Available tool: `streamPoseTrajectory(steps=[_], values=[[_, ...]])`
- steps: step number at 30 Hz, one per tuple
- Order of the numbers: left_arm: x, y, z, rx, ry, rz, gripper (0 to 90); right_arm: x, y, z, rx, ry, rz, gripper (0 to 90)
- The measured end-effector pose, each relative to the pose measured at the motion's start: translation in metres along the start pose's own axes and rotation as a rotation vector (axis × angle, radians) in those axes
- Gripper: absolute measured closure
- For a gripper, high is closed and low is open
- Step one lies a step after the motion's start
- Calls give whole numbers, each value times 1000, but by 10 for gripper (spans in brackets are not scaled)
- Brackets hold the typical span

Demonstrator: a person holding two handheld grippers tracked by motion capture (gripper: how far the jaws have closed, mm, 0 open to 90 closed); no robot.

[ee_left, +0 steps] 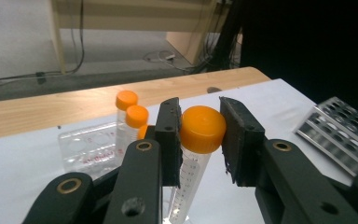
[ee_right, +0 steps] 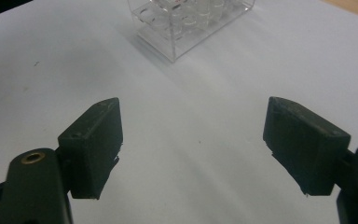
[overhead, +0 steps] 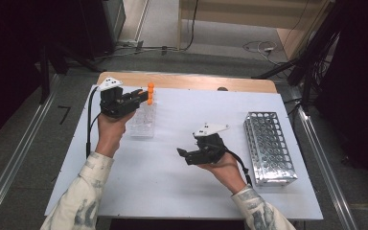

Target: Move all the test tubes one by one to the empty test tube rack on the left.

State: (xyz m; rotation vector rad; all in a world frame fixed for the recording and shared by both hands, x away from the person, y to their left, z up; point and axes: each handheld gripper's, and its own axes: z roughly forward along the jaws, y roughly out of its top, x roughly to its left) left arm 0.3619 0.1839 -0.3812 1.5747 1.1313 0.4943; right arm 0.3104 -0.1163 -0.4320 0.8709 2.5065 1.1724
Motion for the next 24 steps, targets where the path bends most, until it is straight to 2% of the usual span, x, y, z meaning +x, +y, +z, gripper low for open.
streamPoseTrajectory(steps=[5, 11, 14, 18, 20, 24], values=[[4, -3, 7, 9, 8, -7, 702, 0, -1, 0, -4, 6, 3, 182], [-1, -9, 14, 53, 47, 52, 701, -1, -2, -1, -9, 12, 11, 182], [-4, -18, 18, 61, 71, 78, 701, -1, -3, -2, -11, 11, 13, 182], [-6, -31, 24, 97, 89, 100, 700, -1, -4, -2, -8, 11, 17, 182], [-7, -34, 25, 82, 87, 97, 699, -1, -4, -2, -8, 10, 17, 182], [-8, -34, 25, 83, 96, 106, 700, -2, -4, -2, -10, 9, 17, 182]])
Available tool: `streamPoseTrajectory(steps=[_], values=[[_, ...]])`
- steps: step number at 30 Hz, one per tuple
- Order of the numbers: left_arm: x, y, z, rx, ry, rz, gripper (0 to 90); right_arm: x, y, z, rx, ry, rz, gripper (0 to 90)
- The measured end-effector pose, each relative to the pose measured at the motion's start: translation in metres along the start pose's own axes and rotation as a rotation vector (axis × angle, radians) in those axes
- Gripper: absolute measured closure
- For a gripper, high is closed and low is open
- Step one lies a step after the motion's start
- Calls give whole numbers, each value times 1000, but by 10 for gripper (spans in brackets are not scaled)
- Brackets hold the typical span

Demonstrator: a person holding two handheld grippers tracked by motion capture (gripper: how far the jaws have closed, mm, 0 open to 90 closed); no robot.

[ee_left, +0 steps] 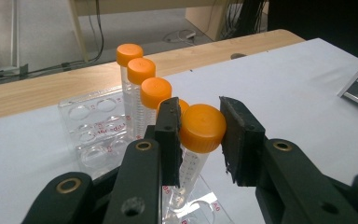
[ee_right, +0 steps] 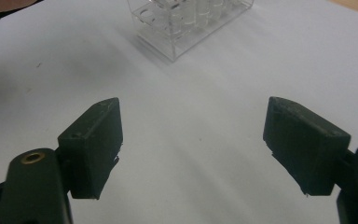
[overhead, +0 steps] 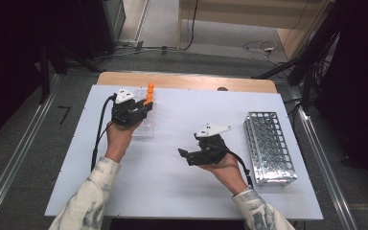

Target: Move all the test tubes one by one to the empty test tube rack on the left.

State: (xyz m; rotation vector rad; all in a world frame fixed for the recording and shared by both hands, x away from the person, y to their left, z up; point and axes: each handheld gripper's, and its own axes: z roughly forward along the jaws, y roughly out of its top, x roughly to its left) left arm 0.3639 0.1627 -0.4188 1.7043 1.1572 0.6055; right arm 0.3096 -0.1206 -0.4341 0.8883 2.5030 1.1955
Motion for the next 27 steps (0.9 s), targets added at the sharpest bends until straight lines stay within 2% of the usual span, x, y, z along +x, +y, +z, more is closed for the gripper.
streamPoseTrajectory(steps=[10, 17, 23, 27], values=[[-5, 0, 1, 6, 37, 33, 691, -1, -1, 0, 0, -1, 3, 182], [-7, 0, -2, 8, 29, 37, 602, -1, -1, 1, 0, 0, 7, 183], [-9, -1, -4, 3, 15, 21, 560, -1, -1, 1, -1, -2, 8, 183], [-8, -1, -6, 3, -25, -22, 484, -2, -1, 1, -4, -7, 8, 183]])
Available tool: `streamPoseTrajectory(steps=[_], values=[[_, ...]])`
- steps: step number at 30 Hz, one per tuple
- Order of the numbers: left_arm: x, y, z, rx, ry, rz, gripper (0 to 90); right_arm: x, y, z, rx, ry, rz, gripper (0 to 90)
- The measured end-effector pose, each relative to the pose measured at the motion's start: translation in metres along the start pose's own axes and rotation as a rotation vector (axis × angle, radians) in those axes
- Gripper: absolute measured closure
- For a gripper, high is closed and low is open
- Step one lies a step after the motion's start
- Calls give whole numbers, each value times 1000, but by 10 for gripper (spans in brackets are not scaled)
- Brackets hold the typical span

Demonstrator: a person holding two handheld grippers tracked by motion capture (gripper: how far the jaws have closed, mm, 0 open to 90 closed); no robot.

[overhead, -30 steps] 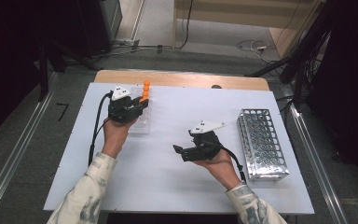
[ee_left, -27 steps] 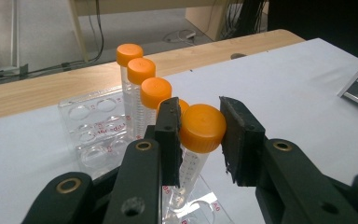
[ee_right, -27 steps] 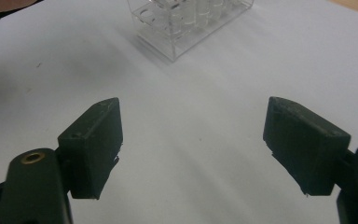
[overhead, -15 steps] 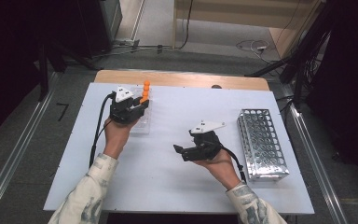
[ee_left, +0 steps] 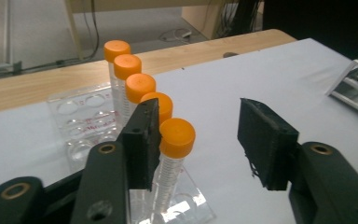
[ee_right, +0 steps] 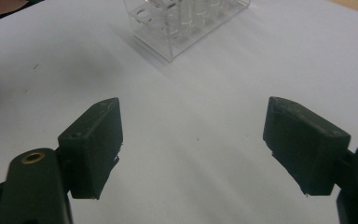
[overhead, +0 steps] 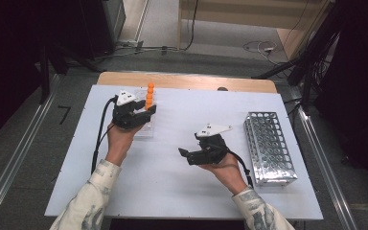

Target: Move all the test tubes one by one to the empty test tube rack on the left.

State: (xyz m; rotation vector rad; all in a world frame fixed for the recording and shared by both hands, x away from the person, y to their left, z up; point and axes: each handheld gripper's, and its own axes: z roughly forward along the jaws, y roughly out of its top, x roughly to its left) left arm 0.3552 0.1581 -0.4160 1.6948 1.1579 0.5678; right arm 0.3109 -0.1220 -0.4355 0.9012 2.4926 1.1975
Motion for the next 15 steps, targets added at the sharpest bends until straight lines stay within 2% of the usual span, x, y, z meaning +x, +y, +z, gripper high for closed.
streamPoseTrajectory(steps=[5, 15], values=[[-3, 0, -6, -6, -12, -9, 440, -1, 0, -1, -7, -4, 7, 183], [-6, -4, -18, -9, -5, -36, 337, -8, 1, -8, -31, -12, 32, 183]])
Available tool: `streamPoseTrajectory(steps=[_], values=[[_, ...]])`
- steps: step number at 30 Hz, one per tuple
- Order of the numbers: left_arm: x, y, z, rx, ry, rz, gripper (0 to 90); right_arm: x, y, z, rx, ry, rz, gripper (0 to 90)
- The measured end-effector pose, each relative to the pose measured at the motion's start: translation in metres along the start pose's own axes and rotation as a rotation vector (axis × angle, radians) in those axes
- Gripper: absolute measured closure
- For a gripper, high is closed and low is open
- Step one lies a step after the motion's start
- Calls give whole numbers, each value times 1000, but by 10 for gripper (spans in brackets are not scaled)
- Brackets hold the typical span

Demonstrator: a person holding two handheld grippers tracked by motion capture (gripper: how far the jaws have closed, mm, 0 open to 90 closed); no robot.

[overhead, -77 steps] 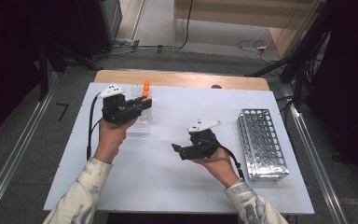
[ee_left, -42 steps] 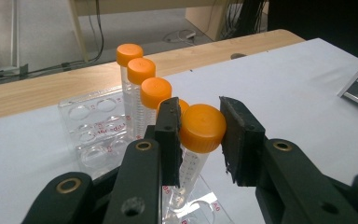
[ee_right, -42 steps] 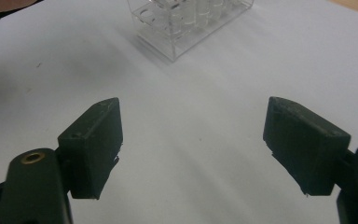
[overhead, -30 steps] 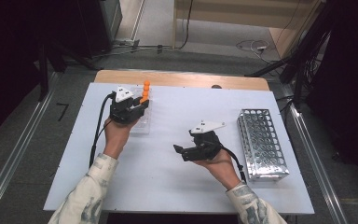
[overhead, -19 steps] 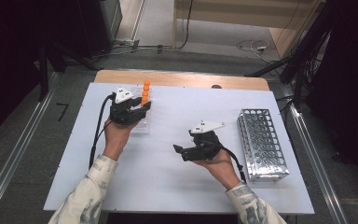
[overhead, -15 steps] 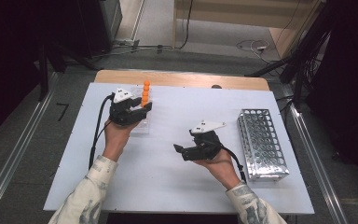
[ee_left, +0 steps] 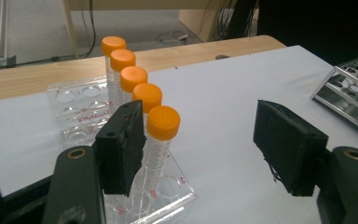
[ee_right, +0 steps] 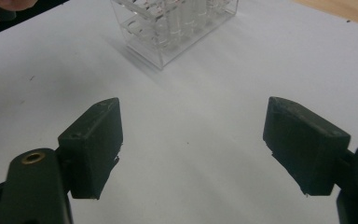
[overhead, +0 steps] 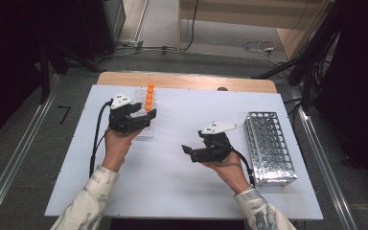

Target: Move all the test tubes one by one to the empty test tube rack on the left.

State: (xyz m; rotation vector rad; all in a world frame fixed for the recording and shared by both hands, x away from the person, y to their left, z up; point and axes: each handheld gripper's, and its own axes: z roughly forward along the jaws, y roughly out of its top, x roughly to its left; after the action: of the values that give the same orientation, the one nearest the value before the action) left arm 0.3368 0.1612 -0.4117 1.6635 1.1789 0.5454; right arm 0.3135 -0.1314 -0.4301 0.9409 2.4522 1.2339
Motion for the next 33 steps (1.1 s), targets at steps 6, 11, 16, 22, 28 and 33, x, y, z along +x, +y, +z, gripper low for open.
streamPoseTrajectory(steps=[6, 11, 16, 22, 28, 33], values=[[-3, -5, -5, 1, 6, -8, 248, -4, -1, -4, -4, -16, 9, 183], [-6, -10, -12, 2, 6, -4, 208, -8, -2, -14, -21, -26, 24, 182], [-7, -18, -21, 5, 24, 12, 207, -16, -7, -27, -41, -49, 45, 182], [-7, -28, -31, -2, 44, 18, 207, -26, -15, -40, -54, -73, 67, 183], [-5, -34, -39, -4, 50, 16, 204, -34, -21, -51, -67, -92, 84, 182], [-4, -38, -45, -2, 52, 15, 196, -38, -28, -58, -63, -102, 94, 182]])
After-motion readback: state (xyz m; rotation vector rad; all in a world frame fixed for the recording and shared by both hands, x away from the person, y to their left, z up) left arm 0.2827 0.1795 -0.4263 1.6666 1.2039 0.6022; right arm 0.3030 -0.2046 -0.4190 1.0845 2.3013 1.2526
